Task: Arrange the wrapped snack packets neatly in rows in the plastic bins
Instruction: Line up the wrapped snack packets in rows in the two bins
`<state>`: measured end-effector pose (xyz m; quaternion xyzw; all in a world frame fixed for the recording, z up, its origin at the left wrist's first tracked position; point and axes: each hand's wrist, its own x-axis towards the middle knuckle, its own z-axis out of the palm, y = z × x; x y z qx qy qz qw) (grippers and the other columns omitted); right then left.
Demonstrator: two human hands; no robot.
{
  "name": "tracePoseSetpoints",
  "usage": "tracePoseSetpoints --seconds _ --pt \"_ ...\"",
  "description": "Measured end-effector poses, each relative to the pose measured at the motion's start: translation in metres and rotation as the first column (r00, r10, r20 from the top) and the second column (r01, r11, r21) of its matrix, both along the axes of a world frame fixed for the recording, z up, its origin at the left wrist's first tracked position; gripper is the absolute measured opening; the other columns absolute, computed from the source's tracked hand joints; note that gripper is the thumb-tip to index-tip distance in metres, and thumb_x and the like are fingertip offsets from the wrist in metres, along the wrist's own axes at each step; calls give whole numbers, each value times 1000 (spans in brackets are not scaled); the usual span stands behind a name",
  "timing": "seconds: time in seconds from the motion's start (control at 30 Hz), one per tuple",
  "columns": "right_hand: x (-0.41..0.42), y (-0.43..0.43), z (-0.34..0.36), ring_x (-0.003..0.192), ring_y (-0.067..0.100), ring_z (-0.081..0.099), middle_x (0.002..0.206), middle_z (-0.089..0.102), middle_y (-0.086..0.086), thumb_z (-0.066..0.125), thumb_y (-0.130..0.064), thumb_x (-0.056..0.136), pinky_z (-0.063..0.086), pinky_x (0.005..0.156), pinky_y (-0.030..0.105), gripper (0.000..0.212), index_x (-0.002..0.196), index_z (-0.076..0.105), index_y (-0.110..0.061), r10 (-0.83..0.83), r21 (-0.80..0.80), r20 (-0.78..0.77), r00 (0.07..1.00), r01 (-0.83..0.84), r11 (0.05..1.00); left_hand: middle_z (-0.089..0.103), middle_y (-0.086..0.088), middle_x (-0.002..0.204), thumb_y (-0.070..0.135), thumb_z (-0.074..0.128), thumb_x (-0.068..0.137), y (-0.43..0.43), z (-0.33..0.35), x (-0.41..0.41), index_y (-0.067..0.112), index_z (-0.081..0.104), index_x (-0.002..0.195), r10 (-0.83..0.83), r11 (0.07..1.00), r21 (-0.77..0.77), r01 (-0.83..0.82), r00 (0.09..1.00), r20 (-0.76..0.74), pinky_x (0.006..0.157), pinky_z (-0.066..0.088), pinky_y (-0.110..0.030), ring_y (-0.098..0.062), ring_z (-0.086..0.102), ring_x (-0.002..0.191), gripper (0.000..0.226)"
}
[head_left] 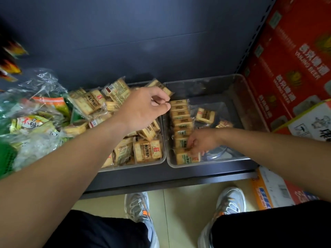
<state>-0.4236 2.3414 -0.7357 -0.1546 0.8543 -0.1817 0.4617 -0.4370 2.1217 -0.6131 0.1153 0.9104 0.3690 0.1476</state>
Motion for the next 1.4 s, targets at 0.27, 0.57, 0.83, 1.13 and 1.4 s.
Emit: tracePoseSetpoints --seconds 0.27,0.57,0.83,1.13,1.4 --pt "5 -2 -2 98 20 65 106 71 2 67 -40 95 54 90 35 25 105 73 -17 47 41 -136 990 -42 998 69 15 113 32 70 94 -5 -3 -3 29 72 114 -23 1000 11 23 1000 10 86 45 -12 0 64 104 19" --pt "10 -8 -1 109 23 62 120 65 3 60 -46 98 52 98 42 45 127 63 -12 88 105 -90 992 -78 991 68 15 115 33 69 94 -8 -2 -1 30 71 116 -24 1000 16 24 1000 18 88 45 -15 -2 63 106 22" --pt "9 -8 0 104 23 62 111 67 3 50 -52 101 51 97 39 45 110 69 -12 204 186 -98 974 -184 965 69 14 112 33 70 93 -7 -4 -2 31 72 113 -32 999 9 32 999 26 99 49 -27 -4 65 107 20" --pt "7 -1 -8 101 20 62 111 68 1 59 -56 95 52 96 41 49 116 70 -13 88 99 -108 990 -78 992 69 13 112 31 69 95 -6 -3 -2 29 73 112 -29 1000 14 28 999 24 100 47 -27 -6 63 109 18" --pt "18 -8 -20 100 21 62 112 68 3 75 -20 86 50 83 30 31 115 70 -15 35 44 -355 934 -21 999 69 14 110 30 70 94 -6 -4 -3 28 74 109 -40 999 27 39 999 20 99 48 -28 -4 63 107 16"
